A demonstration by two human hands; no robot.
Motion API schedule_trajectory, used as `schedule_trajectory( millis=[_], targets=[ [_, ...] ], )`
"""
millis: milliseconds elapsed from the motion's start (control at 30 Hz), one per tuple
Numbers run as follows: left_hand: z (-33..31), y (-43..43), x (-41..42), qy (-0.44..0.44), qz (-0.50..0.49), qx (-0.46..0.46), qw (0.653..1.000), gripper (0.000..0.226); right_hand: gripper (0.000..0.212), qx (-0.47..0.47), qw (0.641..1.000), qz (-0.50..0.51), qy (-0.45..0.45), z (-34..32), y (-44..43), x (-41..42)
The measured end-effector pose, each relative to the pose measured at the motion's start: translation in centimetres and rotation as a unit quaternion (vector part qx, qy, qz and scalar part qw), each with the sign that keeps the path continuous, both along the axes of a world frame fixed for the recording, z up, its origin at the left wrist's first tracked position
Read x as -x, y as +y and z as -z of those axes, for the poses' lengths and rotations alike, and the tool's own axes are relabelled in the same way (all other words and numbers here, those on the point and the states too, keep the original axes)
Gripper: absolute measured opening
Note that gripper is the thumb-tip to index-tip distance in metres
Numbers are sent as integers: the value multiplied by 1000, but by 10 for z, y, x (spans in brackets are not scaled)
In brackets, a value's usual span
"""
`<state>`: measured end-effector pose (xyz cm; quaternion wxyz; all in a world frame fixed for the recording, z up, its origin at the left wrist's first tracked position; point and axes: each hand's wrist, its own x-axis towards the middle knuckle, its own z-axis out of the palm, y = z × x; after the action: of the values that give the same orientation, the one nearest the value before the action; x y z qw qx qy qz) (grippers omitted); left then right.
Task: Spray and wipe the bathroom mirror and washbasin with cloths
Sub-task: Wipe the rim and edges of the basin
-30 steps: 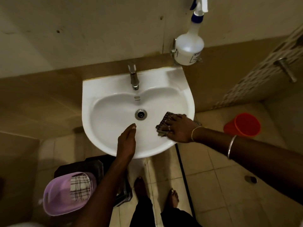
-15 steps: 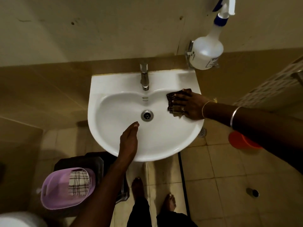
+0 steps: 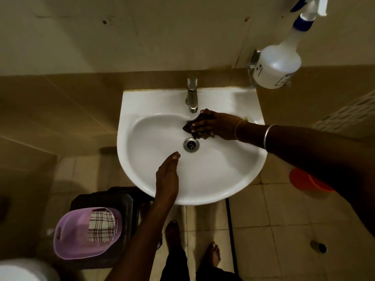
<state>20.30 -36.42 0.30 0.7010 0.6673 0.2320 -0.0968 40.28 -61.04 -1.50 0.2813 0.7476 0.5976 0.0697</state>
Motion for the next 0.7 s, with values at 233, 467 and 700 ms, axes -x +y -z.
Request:
schedule_trajectory(
  millis=[233, 467, 700],
  targets=[
    [0, 0, 1, 4, -10, 6, 1000, 45, 63, -90, 995, 13, 40, 3, 58, -5],
    [3, 6, 0, 11, -5, 6, 1000, 55, 61, -68, 996, 37, 32, -2, 61, -3],
    [0, 6, 0, 17, -1, 16, 1000, 54, 46, -64, 986, 87, 128, -28, 17, 2]
  ],
)
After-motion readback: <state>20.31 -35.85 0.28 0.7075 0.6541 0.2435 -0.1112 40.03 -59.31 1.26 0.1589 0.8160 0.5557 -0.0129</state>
